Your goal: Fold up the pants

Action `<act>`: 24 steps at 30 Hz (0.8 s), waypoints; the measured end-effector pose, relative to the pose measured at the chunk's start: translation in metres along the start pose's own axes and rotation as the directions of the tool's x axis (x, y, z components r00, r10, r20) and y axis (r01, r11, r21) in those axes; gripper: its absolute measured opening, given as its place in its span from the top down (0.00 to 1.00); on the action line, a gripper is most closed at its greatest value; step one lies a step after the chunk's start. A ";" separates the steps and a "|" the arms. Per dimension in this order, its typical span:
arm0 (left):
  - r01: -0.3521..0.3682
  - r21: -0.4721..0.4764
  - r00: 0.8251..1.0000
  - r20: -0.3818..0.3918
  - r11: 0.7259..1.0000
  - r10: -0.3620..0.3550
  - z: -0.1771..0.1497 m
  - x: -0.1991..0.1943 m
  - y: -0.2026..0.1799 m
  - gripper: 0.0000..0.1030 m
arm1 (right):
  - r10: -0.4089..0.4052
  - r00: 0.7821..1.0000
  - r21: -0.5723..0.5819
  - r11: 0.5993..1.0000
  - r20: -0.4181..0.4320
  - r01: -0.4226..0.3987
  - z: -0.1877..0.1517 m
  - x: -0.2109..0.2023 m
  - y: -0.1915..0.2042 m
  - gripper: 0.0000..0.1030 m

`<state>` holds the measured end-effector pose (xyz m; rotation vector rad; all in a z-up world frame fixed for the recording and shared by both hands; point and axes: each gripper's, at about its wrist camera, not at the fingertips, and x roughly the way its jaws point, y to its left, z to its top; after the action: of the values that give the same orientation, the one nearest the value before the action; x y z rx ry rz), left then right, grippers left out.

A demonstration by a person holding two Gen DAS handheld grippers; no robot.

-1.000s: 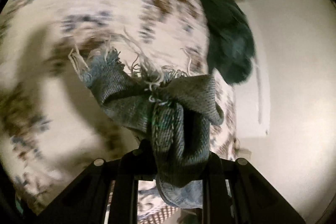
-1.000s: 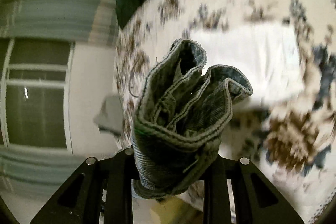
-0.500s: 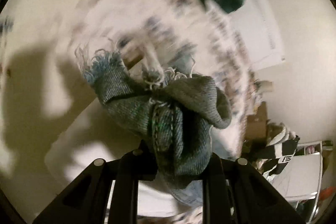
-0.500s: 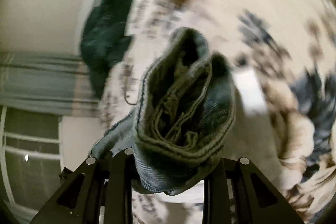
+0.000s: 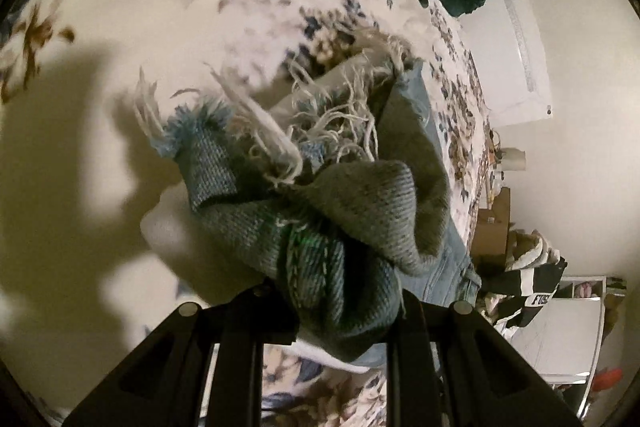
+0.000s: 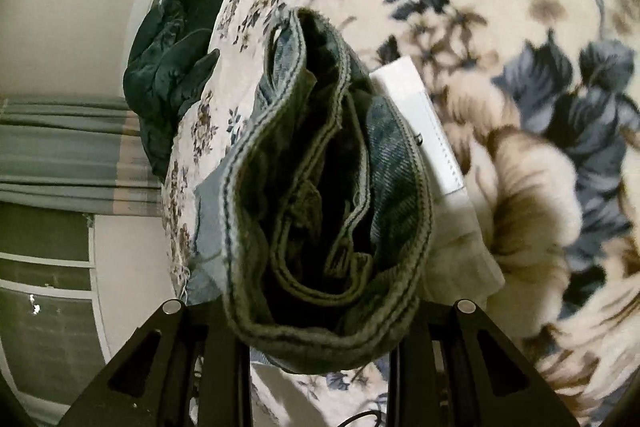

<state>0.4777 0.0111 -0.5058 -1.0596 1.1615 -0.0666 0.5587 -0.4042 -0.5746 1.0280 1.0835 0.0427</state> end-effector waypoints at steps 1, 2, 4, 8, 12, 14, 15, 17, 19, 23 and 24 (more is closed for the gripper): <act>0.000 -0.002 1.000 -0.006 1.000 0.000 -0.002 0.000 0.002 0.85 | -0.004 1.000 0.004 1.000 0.002 0.004 0.002 0.000 -0.001 0.73; -0.002 0.001 1.000 -0.011 1.000 0.002 -0.004 0.001 0.003 0.85 | -0.007 1.000 0.004 1.000 0.001 0.007 0.001 -0.003 -0.001 0.73; -0.010 0.005 1.000 -0.017 1.000 0.010 -0.005 0.000 0.005 0.83 | -0.028 1.000 -0.001 1.000 -0.002 0.027 0.001 -0.003 0.000 0.73; 0.002 0.007 0.998 -0.058 1.000 -0.002 0.000 -0.003 0.007 0.81 | -0.066 0.997 -0.013 0.998 -0.047 0.065 0.000 0.001 -0.007 0.68; 0.023 -0.033 0.996 -0.081 0.999 -0.026 0.002 -0.011 0.012 0.80 | -0.086 0.994 0.001 0.996 -0.068 0.086 -0.003 0.001 -0.014 0.58; 0.045 -0.072 0.996 -0.075 0.996 -0.050 0.003 -0.016 0.014 0.78 | -0.091 0.994 -0.004 0.996 -0.067 0.091 -0.008 -0.002 -0.017 0.52; 0.052 -0.090 0.996 -0.071 0.995 -0.058 0.003 -0.019 0.016 0.78 | -0.101 0.993 -0.006 0.995 -0.065 0.101 -0.010 -0.003 -0.017 0.51; 0.056 -0.122 0.996 -0.064 0.991 -0.065 0.003 -0.023 0.019 0.78 | -0.103 0.993 -0.005 0.995 -0.059 0.103 -0.014 -0.005 -0.019 0.49; 0.065 -0.164 0.995 -0.069 0.984 -0.078 0.003 -0.026 0.025 0.77 | -0.108 0.993 -0.007 0.994 -0.054 0.108 -0.015 -0.008 -0.018 0.48; 0.056 -0.173 0.996 -0.053 0.983 -0.066 0.005 -0.038 0.025 0.75 | -0.141 0.989 -0.025 0.990 -0.044 0.140 -0.019 -0.016 -0.018 0.40; 0.042 -0.150 0.998 -0.043 0.988 -0.049 0.004 -0.041 0.022 0.73 | -0.157 0.987 -0.034 0.987 -0.037 0.156 -0.017 -0.018 -0.015 0.37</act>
<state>0.4524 0.0483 -0.4919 -1.2220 1.1986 -0.0413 0.5305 -0.4094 -0.5738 0.9148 1.1933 -0.0468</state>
